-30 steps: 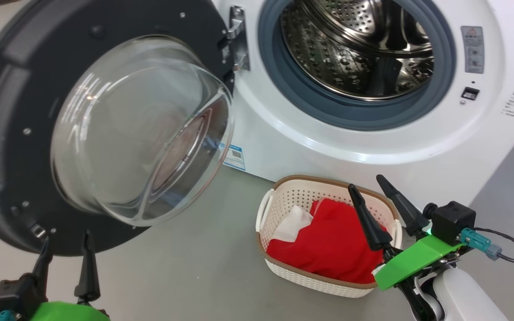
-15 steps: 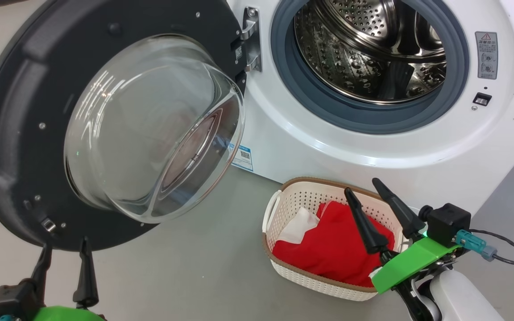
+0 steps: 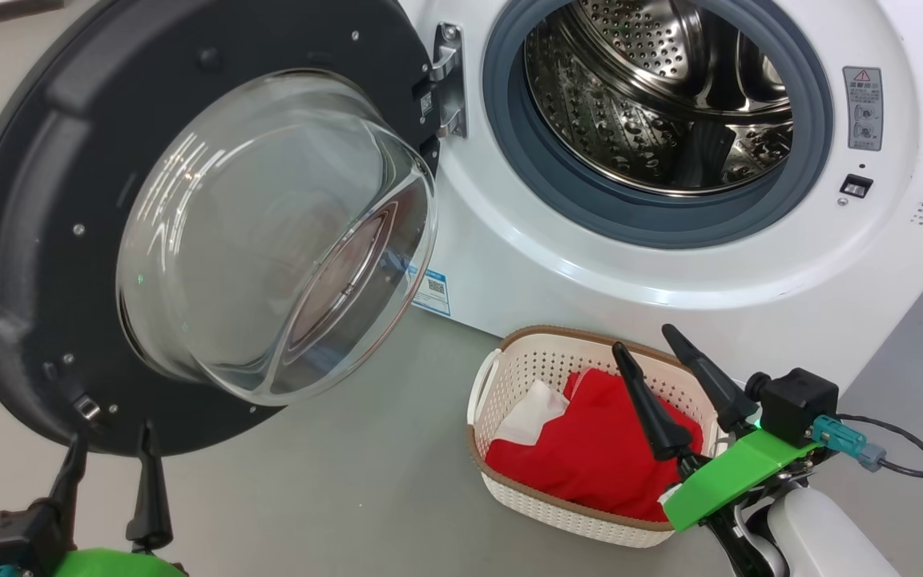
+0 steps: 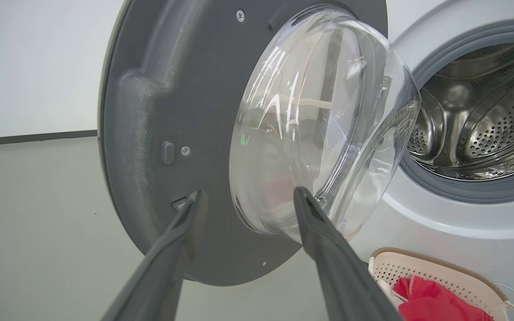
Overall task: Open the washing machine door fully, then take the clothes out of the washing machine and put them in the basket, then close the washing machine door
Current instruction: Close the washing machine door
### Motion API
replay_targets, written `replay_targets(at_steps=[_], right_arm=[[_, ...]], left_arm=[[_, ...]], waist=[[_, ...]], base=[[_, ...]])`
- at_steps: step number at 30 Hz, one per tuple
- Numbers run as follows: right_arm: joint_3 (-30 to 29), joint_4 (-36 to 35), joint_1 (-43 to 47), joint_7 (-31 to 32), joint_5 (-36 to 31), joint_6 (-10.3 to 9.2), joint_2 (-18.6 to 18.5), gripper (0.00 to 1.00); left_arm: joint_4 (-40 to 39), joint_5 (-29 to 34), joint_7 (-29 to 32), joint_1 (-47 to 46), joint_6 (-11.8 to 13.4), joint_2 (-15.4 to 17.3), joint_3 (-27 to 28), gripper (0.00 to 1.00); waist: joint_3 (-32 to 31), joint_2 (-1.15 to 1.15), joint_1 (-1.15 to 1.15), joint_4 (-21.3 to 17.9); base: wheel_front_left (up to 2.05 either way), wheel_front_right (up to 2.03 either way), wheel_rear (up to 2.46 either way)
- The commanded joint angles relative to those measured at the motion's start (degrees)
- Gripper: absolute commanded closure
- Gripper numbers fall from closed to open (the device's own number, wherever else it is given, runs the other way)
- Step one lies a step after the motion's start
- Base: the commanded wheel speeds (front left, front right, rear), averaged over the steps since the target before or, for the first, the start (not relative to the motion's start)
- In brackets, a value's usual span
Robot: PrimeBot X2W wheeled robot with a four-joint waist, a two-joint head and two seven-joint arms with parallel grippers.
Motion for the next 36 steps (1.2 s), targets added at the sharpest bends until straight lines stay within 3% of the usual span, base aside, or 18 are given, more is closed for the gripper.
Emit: replay_targets(at_steps=[1,5,6,7,9,11,23,31,36], right_arm=[[1.12,-1.26,0.03,-0.68,1.07,0.09,-0.05,0.00],[1.29,-1.27,0.03,-0.68,1.19,0.09,-0.08,0.00],[1.34,-1.25,0.00,-0.68,1.22,0.09,-0.09,0.00],[1.39,-1.24,-0.04,-0.68,1.26,0.09,-0.10,0.00],[1.48,-1.20,-0.07,-0.68,1.34,0.09,-0.12,0.00],[1.51,-1.16,-0.10,-0.68,1.40,0.09,-0.11,0.00],[1.69,-0.97,-0.44,-0.68,1.52,0.09,0.09,0.00],[1.67,-0.80,-0.62,-0.68,1.52,0.09,-0.02,0.00],[1.62,-0.86,-0.67,-0.68,1.44,0.09,-0.21,0.00]], left_arm=[[-1.64,0.58,-0.22,-0.83,0.63,1.87,2.25,0.00],[-2.00,0.57,-0.14,-0.77,0.70,2.15,2.21,0.04],[-2.08,0.54,-0.11,-0.76,0.71,2.22,2.23,0.18],[-2.15,0.51,-0.08,-0.75,0.72,2.31,2.24,0.41],[-2.33,0.52,-0.01,-0.74,0.66,2.60,2.26,0.65],[-3.03,0.78,0.13,-0.93,0.58,3.03,2.13,1.00],[-10.50,0.11,2.59,-4.80,-0.85,8.28,5.01,1.00],[-17.47,-4.46,5.18,-10.22,-1.71,13.62,13.00,1.00],[-18.10,-12.11,8.46,-15.53,-3.80,16.47,19.43,1.00]], waist=[[-0.11,0.00,0.00,-0.03],[-0.30,0.00,0.00,-0.05],[-0.34,0.00,0.00,-0.05],[-0.38,0.00,0.00,-0.05],[-0.46,0.00,0.00,-0.06],[-0.50,0.00,0.00,-0.05],[-0.52,0.00,0.00,0.14],[-0.48,0.00,0.00,0.17],[-0.33,0.00,0.00,0.04]], base=[[0.00,0.00,0.00],[0.00,0.00,0.00],[0.00,0.00,0.00],[0.00,0.00,0.00],[0.00,0.00,0.00],[0.00,0.00,0.00],[0.00,0.00,0.00],[0.00,0.00,0.00],[0.00,0.00,0.00]])
